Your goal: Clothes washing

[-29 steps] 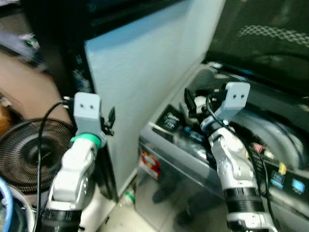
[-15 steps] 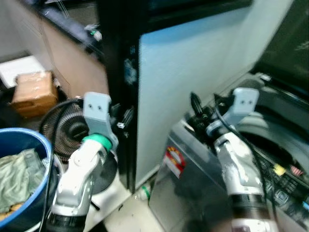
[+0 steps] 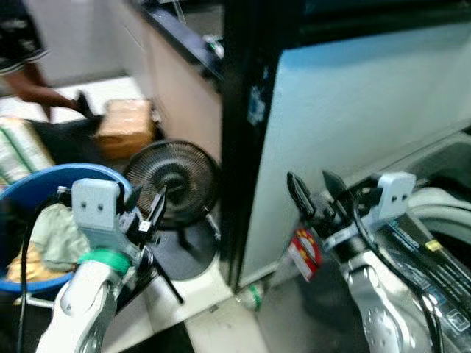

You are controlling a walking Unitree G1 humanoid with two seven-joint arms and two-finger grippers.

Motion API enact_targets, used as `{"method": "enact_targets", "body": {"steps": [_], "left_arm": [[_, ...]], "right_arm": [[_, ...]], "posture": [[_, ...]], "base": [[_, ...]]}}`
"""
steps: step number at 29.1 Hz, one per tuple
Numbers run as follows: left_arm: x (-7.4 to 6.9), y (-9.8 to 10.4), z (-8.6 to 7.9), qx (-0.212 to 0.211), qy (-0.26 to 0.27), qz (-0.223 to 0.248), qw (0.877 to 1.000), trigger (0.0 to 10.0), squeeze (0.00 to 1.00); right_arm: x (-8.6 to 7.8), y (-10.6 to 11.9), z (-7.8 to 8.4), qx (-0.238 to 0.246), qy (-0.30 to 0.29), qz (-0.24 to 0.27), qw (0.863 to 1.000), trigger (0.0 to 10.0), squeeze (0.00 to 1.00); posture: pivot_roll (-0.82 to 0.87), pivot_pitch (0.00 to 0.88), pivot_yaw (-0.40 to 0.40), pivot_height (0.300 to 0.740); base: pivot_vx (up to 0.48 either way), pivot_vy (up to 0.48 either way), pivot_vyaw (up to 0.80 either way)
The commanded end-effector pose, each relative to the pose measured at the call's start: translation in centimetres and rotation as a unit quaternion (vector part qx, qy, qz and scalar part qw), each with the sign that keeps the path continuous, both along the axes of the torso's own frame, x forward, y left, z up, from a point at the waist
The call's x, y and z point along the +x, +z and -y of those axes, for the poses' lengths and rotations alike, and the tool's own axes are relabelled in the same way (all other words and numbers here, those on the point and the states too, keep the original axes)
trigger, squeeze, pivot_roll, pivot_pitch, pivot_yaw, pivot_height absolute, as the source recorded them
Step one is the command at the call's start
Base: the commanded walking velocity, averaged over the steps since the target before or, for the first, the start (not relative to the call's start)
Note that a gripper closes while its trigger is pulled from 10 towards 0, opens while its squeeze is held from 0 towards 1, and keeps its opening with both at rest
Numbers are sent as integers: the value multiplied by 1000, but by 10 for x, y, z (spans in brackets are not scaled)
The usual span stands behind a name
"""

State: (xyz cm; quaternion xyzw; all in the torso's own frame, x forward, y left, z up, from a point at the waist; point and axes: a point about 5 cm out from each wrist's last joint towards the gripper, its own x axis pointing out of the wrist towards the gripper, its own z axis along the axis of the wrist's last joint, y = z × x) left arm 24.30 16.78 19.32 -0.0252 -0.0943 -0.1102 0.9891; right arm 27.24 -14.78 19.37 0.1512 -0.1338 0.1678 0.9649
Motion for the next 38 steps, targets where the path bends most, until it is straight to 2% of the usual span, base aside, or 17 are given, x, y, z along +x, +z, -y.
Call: {"method": "enact_targets", "body": {"steps": [1,4,12,14,15,16,18,22,28,34,36,38], "left_arm": [[1,0,1,-5,-4,-5,1000,10000,0],[6,6,4,-13,-5,-6,1000,10000,0],[9,7,5,-2,2,-5,1000,10000,0],[11,7,6,1,7,-7,1000,10000,0],[15,5,6,1,15,-17,1000,10000,0],[20,4,7,3,25,-20,999,10000,0],[23,4,7,5,32,-22,999,10000,0],[30,5,7,3,45,-24,999,10000,0],[33,5,9,-4,56,-26,998,10000,0],[37,8,17,-6,43,-14,999,10000,0],[42,11,22,-23,53,-9,998,10000,0],[43,12,23,-24,49,-6,999,10000,0]], "right_arm": [[0,1,1,9,-3,0,1000,10000,0],[13,7,0,19,-21,3,1000,10000,0],[17,9,-3,24,-22,-5,999,10000,0],[20,8,-4,24,-23,-11,999,10000,0],[27,4,-4,27,-30,-24,999,10000,0],[36,0,-6,6,-36,-35,999,10000,0],[43,-2,-7,-10,-40,-41,998,10000,0],[51,2,-12,-16,-35,-44,998,10000,0],[55,7,-13,-15,-28,-37,999,10000,0],[57,8,-8,-6,-35,-36,999,10000,0],[59,9,-14,-43,-26,-23,998,10000,0],[59,10,-15,-38,-25,-23,999,10000,0]], "posture": [[55,39,-15,740],[55,41,-23,740],[57,41,-30,740],[57,41,-30,740],[59,36,-36,740],[58,27,-40,740],[58,27,-40,740],[64,17,-55,740],[64,13,-59,740],[67,7,-65,740],[65,8,-65,740],[66,10,-65,740]], "base": [[0,0,800],[0,0,800],[0,0,800],[0,0,800],[0,0,800],[0,0,800],[0,0,800],[0,0,800],[0,0,800],[0,0,533],[373,0,0],[401,0,0]]}}
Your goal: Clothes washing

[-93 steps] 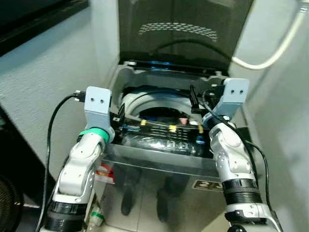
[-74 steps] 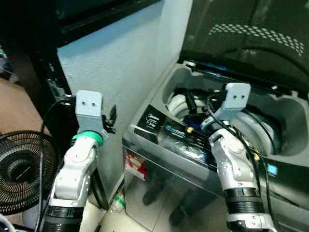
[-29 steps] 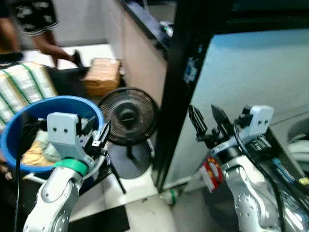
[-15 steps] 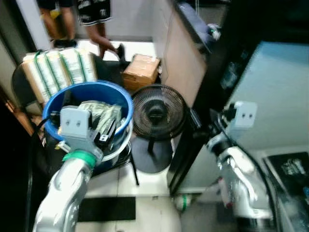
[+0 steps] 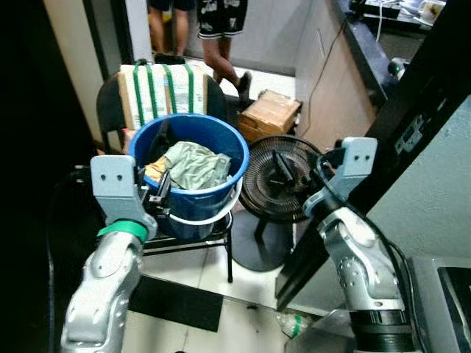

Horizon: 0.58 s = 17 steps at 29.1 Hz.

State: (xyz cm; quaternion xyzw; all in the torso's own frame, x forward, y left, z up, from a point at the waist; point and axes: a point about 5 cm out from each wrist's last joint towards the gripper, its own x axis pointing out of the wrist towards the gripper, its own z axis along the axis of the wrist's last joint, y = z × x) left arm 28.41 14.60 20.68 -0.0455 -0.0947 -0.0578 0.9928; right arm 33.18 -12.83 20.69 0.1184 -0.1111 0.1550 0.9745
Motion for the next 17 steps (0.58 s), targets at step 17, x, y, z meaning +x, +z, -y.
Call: {"method": "enact_targets", "body": {"steps": [17], "left_arm": [[6,0,3,1,-5,3,1000,10000,0]], "right_arm": [[1,-3,3,-3,-7,1,1000,10000,0]], "posture": [[63,17,-68,740]], "base": [[473,0,0]]}}
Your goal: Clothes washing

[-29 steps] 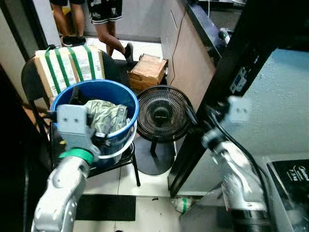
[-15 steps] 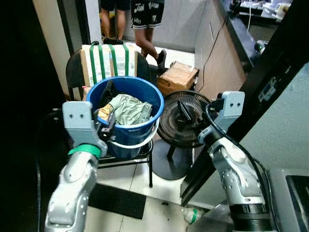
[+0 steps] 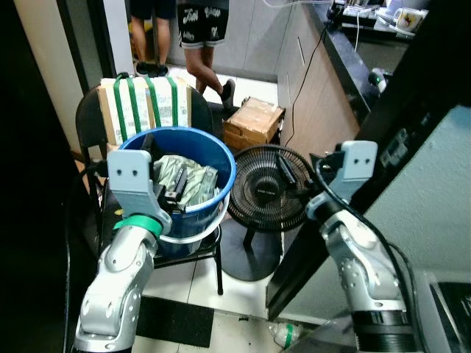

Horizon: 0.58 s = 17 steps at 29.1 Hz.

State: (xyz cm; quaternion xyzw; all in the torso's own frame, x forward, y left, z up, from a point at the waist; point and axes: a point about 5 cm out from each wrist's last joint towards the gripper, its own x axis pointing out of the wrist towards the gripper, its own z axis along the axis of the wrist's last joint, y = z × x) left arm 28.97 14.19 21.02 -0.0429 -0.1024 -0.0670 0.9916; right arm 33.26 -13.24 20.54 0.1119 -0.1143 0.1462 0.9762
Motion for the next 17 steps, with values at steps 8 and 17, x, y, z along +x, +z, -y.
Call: {"method": "enact_targets", "body": {"steps": [8,17], "left_arm": [[1,-4,0,-1,3,-4,1000,10000,0],[1,-5,-2,2,10,-8,1000,10000,0]], "right_arm": [[2,-3,4,1,-12,-4,1000,10000,0],[1,-2,0,16,0,-4,1000,10000,0]], "posture": [[63,22,-78,740],[63,33,-79,740]], "base": [[480,0,700],[468,0,89]]}}
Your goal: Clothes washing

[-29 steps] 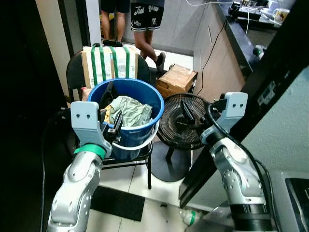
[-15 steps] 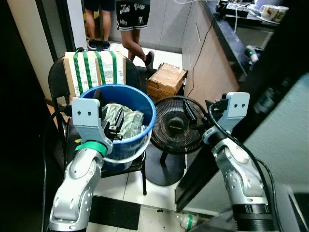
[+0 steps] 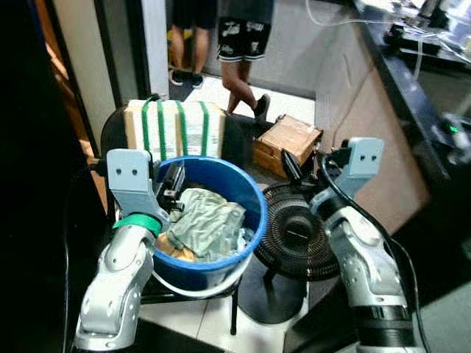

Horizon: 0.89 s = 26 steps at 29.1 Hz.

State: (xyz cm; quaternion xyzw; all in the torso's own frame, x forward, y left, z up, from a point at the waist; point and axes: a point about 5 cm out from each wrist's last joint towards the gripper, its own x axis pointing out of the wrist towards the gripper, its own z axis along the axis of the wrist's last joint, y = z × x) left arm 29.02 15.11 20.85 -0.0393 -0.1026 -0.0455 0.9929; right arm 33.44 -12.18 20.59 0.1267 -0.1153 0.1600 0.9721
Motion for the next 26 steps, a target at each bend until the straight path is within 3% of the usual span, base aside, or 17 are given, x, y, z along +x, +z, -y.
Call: {"method": "enact_targets", "body": {"steps": [1,26], "left_arm": [[1,-3,7,1,-9,-9,1000,10000,0],[0,-3,8,7,-15,-2,1000,10000,0]], "right_arm": [[0,-2,10,4,-15,-5,1000,10000,0],[3,3,7,17,0,4,1000,10000,0]], "posture": [[63,33,-79,740],[63,39,-78,740]], "base": [[428,0,0],[0,0,0]]}}
